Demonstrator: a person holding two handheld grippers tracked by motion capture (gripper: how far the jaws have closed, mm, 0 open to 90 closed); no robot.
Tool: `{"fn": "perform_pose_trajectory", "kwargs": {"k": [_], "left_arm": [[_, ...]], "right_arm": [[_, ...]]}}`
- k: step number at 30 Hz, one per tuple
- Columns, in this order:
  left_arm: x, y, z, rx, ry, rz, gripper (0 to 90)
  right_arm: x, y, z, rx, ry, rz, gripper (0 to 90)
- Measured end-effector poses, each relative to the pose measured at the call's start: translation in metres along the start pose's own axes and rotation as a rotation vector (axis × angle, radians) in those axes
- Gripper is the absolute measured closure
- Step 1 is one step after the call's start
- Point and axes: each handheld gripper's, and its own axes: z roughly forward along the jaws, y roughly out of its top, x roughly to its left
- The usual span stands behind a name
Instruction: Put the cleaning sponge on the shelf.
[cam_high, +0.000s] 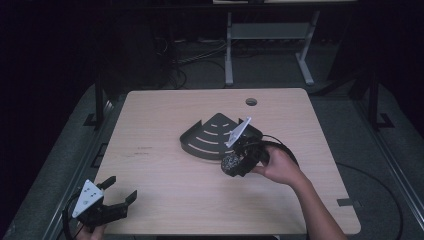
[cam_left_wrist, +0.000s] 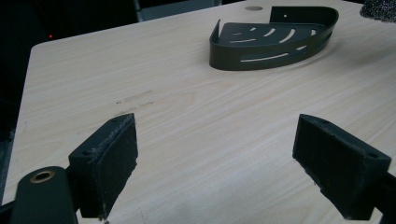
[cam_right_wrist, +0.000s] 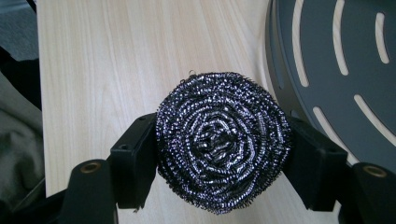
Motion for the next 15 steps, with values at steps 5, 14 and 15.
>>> {"fn": "perform_pose_trajectory", "kwargs": {"k": [5, 14, 15], "left_arm": [[0.0, 0.0, 0.0, -0.001, 0.0, -0.001, 13.3], [0.0, 0.0, 0.0, -0.003, 0.001, -0.002, 13.3], [0.0, 0.0, 0.0, -0.003, 0.0, -0.002, 13.2]], "right_arm": [[-0.007, 0.001, 0.001, 0.018, -0.001, 0.014, 31.6], [-0.017, 0.014, -0.002, 0.028, -0.001, 0.018, 31.6], [-0.018, 0.016, -0.002, 0.027, -0.005, 0.015, 31.6]]}}
